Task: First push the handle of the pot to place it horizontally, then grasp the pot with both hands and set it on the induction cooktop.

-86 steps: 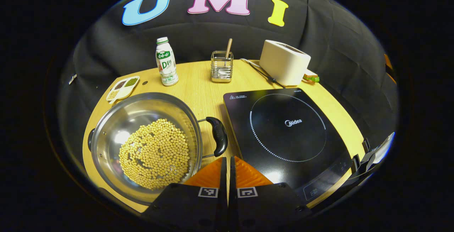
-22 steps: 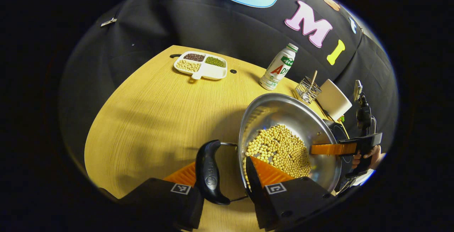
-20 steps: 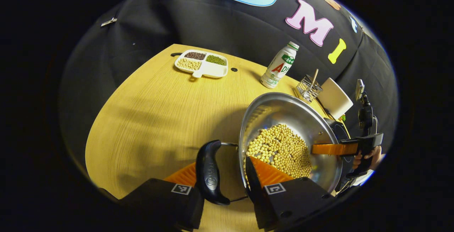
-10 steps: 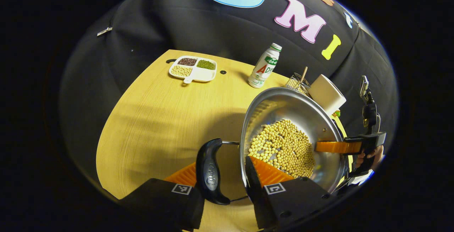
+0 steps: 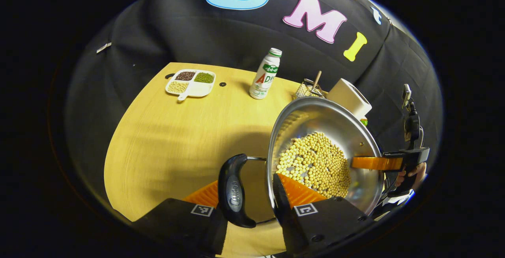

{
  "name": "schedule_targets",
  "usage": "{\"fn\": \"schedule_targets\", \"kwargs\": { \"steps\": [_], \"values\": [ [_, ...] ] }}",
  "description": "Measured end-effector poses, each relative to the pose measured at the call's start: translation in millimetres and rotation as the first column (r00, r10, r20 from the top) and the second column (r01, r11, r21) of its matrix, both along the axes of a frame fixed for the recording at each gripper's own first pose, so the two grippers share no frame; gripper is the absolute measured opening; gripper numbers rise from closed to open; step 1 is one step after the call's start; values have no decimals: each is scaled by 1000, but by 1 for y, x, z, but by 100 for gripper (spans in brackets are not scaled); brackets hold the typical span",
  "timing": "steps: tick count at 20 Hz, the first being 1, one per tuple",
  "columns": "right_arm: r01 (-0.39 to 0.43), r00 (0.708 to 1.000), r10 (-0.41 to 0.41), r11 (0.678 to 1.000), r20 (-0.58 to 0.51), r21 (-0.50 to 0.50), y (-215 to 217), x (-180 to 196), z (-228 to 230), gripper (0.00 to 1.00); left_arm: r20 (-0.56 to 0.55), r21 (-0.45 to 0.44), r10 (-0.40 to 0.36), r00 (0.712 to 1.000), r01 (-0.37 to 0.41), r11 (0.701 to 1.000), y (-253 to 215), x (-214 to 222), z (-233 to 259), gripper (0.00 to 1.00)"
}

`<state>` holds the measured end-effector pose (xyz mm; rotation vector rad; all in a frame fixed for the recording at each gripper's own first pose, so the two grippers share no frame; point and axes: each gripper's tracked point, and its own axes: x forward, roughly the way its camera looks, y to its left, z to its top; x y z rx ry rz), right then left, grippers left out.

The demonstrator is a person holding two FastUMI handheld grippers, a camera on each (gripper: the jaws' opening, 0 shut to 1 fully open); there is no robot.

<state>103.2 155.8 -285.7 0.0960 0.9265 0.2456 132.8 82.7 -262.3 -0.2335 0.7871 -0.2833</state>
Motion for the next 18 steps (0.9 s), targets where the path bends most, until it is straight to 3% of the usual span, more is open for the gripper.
{"fn": "schedule_targets", "kwargs": {
  "steps": [6,7,10,15,16,18],
  "values": [
    [21,999,-21,1000,28,-3,-46,4,22,58,10,1,-26,1000,26,1000,-48,3,17,59],
    [24,999,-24,1000,29,-2,-56,5,26,53,10,1,-30,999,30,1000,-56,4,17,59],
    [37,999,-37,999,28,2,-79,10,30,58,8,-4,-44,999,44,999,-83,10,18,59],
    [74,997,-74,997,28,4,-123,19,34,58,1,0,-75,997,75,997,-128,20,19,59],
    [83,996,-83,997,26,4,-132,20,33,54,0,1,-82,997,82,997,-137,23,18,59],
    [99,995,-99,995,23,3,-150,23,32,58,-4,2,-98,995,98,995,-154,28,14,59]
  ]
}}
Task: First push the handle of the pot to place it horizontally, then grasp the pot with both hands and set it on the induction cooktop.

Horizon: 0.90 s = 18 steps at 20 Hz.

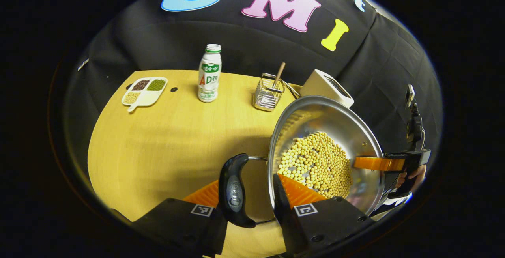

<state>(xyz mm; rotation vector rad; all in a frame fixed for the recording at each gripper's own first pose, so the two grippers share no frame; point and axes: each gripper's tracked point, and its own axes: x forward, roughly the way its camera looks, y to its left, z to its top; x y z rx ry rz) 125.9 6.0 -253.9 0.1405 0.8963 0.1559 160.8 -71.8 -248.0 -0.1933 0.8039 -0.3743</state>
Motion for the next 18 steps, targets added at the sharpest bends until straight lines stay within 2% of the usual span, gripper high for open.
{"fn": "schedule_targets", "kwargs": {
  "steps": [2,4,5,6,7,8,9,10,12,14,15,18],
  "values": [
    [16,1000,-16,1000,-5,-3,-17,3,-2,58,-10,-1,-12,1000,12,1000,-18,4,-5,59],
    [32,999,-32,999,-14,-6,-34,5,-7,53,-22,0,-26,999,26,1000,-34,7,-12,59],
    [37,999,-37,999,-21,-8,-41,6,-9,53,-30,0,-32,999,32,999,-42,9,-15,59],
    [42,999,-43,999,-29,-10,-48,7,-12,58,-37,0,-37,999,37,999,-49,10,-19,59],
    [50,998,-50,999,-33,-12,-55,9,-14,53,-44,0,-40,998,40,999,-55,12,-22,59],
    [54,998,-55,998,-36,-15,-61,12,-16,58,-50,-1,-41,998,41,999,-62,14,-26,59],
    [57,997,-57,998,-41,-18,-67,14,-20,53,-55,1,-43,998,43,999,-68,16,-29,59],
    [59,997,-60,998,-46,-20,-73,16,-23,53,-60,2,-44,997,44,999,-75,18,-32,59],
    [62,996,-64,998,-63,-22,-83,21,-30,58,-71,3,-44,996,45,999,-86,21,-40,59],
    [65,995,-67,998,-78,-25,-92,24,-37,54,-83,10,-44,996,45,999,-95,23,-47,59],
    [69,994,-71,997,-81,-25,-95,26,-39,58,-86,13,-42,995,44,999,-98,24,-49,59],
    [69,993,-71,997,-95,-20,-100,32,-49,58,-99,28,-36,994,39,999,-100,30,-56,59]
  ]
}}
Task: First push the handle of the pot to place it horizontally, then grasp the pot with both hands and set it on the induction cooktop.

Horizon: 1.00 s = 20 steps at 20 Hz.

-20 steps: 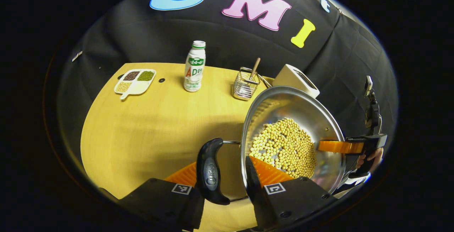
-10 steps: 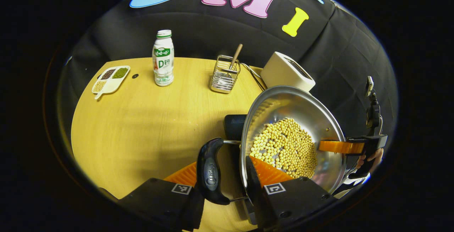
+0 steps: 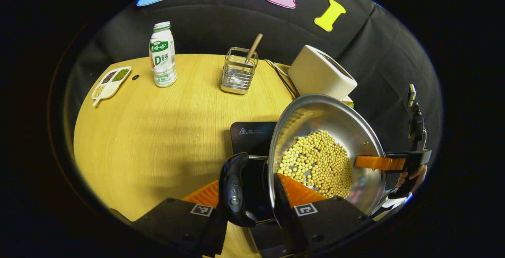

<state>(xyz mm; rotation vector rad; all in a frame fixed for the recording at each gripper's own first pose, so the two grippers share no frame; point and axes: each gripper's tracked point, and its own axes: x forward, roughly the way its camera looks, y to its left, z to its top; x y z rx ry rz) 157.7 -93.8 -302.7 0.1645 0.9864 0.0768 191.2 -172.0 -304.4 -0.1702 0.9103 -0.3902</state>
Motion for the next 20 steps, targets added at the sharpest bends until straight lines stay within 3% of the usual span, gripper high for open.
{"fn": "schedule_targets", "kwargs": {
  "steps": [5,7,13,14,15,20],
  "values": [
    [-30,1000,30,999,3,16,9,9,-2,54,-9,-4,36,999,-36,999,10,2,-4,58],
    [-39,999,39,999,2,30,10,10,-2,58,-6,-7,50,999,-50,999,11,2,-3,59],
    [-49,999,48,998,18,45,12,13,-1,59,14,-2,92,996,-92,996,12,2,-6,63],
    [-43,999,43,998,19,47,11,13,-1,55,11,1,98,995,-98,995,12,2,-6,64],
    [-36,999,35,998,19,47,11,13,0,59,6,6,102,995,-102,995,12,1,-8,64],
    [-23,1000,23,999,18,45,10,13,0,59,-31,16,120,992,-120,993,6,-6,-19,69]
  ]
}}
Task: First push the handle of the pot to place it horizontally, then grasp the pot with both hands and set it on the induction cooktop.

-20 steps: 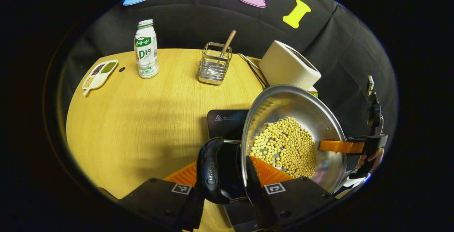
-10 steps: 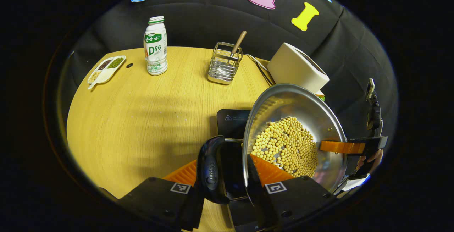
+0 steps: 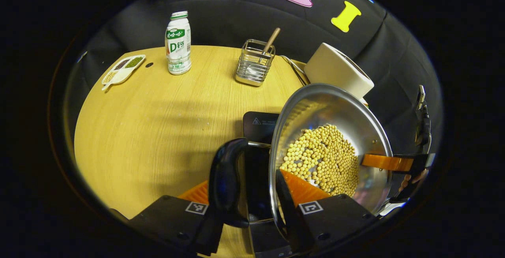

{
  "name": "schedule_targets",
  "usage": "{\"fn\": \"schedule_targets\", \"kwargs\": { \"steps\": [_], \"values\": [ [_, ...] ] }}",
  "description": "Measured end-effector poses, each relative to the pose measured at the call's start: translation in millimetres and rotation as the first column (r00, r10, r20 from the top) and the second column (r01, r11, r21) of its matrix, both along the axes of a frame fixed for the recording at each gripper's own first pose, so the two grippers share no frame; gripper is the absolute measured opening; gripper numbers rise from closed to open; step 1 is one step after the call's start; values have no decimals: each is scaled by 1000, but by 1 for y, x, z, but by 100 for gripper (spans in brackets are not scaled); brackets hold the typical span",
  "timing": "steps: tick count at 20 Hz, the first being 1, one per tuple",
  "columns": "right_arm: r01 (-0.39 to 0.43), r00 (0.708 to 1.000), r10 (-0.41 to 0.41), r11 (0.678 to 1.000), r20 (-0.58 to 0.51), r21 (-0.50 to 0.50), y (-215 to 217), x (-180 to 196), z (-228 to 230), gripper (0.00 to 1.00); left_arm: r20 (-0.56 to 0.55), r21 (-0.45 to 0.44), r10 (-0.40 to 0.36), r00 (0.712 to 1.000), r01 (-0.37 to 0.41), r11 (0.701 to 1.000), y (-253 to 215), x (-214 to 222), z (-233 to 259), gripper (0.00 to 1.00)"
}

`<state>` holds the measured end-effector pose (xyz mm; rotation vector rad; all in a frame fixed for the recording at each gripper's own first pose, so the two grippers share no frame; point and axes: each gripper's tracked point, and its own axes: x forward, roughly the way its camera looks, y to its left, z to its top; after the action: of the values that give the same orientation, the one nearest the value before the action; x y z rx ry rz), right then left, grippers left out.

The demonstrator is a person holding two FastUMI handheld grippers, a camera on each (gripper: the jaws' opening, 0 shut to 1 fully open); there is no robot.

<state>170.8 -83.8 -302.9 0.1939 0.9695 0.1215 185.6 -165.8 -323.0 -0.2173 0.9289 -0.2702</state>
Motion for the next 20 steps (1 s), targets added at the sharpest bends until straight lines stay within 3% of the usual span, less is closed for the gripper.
{"fn": "schedule_targets", "kwargs": {
  "steps": [4,6,7,8,9,15,20],
  "values": [
    [7,1000,-7,1000,-10,-11,-2,-3,-1,62,9,16,8,1000,-8,1000,2,-6,8,69],
    [8,1000,-8,1000,-7,-11,-2,-7,2,67,33,10,9,999,-9,1000,3,-11,17,78],
    [12,1000,-12,1000,-4,-7,-2,-8,5,81,47,7,10,999,-11,1000,4,-13,23,93],
    [15,1000,-15,1000,3,-3,-3,-10,10,84,60,8,15,998,-15,1000,6,-17,29,96],
    [20,1000,-20,1000,12,1,-3,-11,14,98,73,7,17,997,-17,1000,7,-21,35,96],
    [42,995,-44,999,88,29,-7,-31,56,99,213,56,66,975,-80,995,37,-50,83,96],
    [44,970,-45,999,238,9,-10,-48,107,99,398,122,136,907,-199,972,80,-83,145,96]
  ]
}}
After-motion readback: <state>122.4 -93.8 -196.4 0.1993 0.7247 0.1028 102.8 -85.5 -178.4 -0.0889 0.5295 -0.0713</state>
